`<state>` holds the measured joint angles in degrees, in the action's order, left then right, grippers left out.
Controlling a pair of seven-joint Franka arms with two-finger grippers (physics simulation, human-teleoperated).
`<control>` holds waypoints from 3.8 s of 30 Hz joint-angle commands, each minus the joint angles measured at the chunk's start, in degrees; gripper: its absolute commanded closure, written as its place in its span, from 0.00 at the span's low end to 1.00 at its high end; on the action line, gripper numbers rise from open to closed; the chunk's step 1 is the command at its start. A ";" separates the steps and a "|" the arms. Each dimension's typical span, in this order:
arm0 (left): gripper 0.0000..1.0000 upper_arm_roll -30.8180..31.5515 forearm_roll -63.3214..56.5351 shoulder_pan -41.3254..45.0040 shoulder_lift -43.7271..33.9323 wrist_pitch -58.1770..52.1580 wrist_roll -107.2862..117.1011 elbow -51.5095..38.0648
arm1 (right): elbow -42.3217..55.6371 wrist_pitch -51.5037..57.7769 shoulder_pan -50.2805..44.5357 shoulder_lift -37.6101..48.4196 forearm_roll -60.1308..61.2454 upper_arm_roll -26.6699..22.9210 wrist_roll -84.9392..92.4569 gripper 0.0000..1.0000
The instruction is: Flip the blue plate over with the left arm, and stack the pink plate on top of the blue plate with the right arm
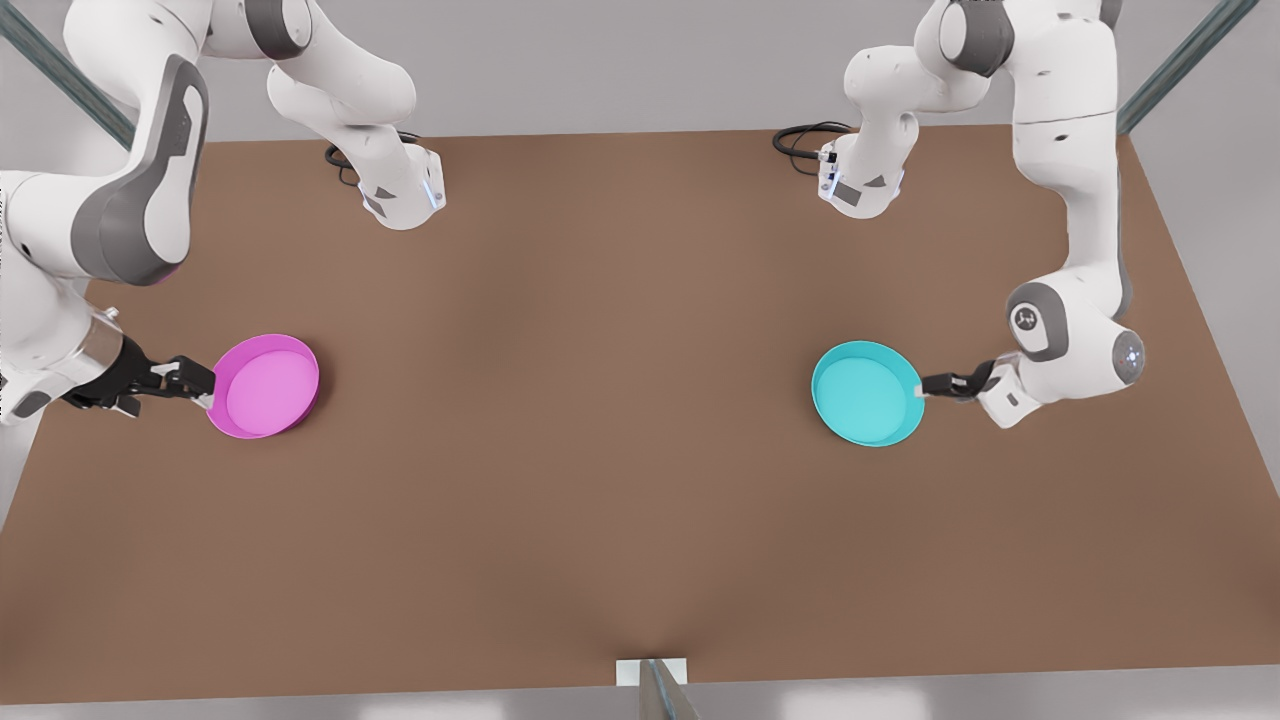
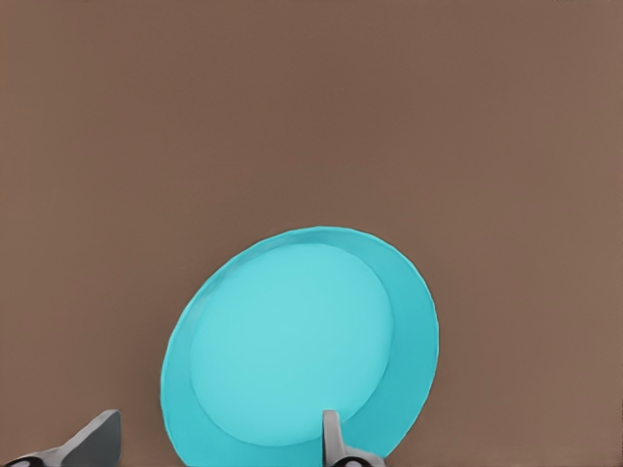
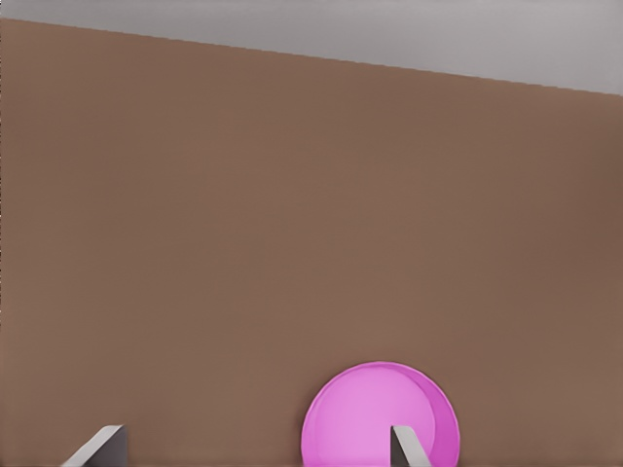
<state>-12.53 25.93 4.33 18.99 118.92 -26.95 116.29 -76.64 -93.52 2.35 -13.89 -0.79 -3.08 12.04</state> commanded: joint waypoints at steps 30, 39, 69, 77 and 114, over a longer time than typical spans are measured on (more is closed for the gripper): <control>0.59 -1.44 9.40 0.59 10.37 5.97 -10.22 1.75 | 0.09 0.00 0.11 -0.35 0.00 -0.08 -0.09 0.00; 0.69 -1.44 9.40 0.59 11.16 5.89 -10.22 1.57 | 0.09 -0.35 -0.07 -0.35 -0.09 -0.08 -0.17 0.00; 0.79 -1.53 4.57 0.94 10.37 -5.36 -5.30 -6.95 | 0.09 -0.62 -0.16 -0.70 0.00 -0.08 -0.09 0.00; 0.79 -1.44 -7.91 5.60 10.28 -12.13 0.85 -15.21 | 0.18 -0.70 -0.16 -0.79 0.00 -0.08 -0.09 0.00; 0.79 -0.57 -64.42 51.04 10.46 -23.03 67.54 -29.80 | 0.18 -0.62 -0.16 -0.96 -0.09 -0.08 -0.09 0.00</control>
<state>-13.07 -38.06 55.98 29.45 95.77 41.45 86.39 -76.47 -94.13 2.22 -14.86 -0.81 -3.16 11.95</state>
